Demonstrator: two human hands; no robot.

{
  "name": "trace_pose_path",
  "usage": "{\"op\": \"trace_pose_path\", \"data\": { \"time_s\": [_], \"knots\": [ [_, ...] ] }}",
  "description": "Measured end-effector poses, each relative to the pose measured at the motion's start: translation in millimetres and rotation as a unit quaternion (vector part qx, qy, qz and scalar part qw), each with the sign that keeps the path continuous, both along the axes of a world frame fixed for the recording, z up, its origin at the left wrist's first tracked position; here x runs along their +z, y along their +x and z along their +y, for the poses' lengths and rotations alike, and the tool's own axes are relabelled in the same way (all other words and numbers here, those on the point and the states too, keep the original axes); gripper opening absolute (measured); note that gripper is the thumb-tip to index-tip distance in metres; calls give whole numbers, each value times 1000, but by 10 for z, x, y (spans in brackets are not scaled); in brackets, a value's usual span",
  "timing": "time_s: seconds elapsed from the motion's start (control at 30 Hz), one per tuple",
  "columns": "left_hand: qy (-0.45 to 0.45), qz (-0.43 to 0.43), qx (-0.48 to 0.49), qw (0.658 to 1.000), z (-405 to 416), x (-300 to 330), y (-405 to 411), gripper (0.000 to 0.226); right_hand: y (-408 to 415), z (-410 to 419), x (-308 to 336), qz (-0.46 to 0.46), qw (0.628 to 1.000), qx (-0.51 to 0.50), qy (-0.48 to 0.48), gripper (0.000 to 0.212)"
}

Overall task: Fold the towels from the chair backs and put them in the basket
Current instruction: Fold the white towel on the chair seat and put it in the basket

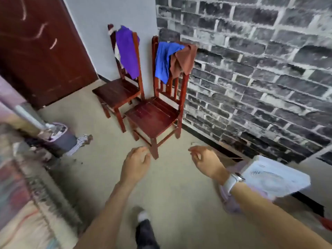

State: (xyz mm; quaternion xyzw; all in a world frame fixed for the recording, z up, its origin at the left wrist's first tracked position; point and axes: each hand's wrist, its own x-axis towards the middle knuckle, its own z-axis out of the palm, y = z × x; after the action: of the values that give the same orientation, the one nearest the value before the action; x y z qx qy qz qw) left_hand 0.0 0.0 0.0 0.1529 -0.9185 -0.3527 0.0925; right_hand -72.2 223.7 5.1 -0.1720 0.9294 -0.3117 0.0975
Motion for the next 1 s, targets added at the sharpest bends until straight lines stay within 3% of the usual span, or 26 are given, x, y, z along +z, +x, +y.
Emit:
{"op": "trace_pose_path", "data": {
  "time_s": [0.2,0.53,1.0],
  "knots": [
    [30,-6,95,995,-1409,-133,-466,28,-651,-1528,-99,-1,999,37,-5,23],
    [-26,9,118,993,-3336,38,-1676,29,-2016,-3504,72,-15,995,102,-8,28],
    [-25,-12,72,997,-5153,195,-4681,30,-5039,-5411,101,-27,995,95,-21,27]
  ]
}}
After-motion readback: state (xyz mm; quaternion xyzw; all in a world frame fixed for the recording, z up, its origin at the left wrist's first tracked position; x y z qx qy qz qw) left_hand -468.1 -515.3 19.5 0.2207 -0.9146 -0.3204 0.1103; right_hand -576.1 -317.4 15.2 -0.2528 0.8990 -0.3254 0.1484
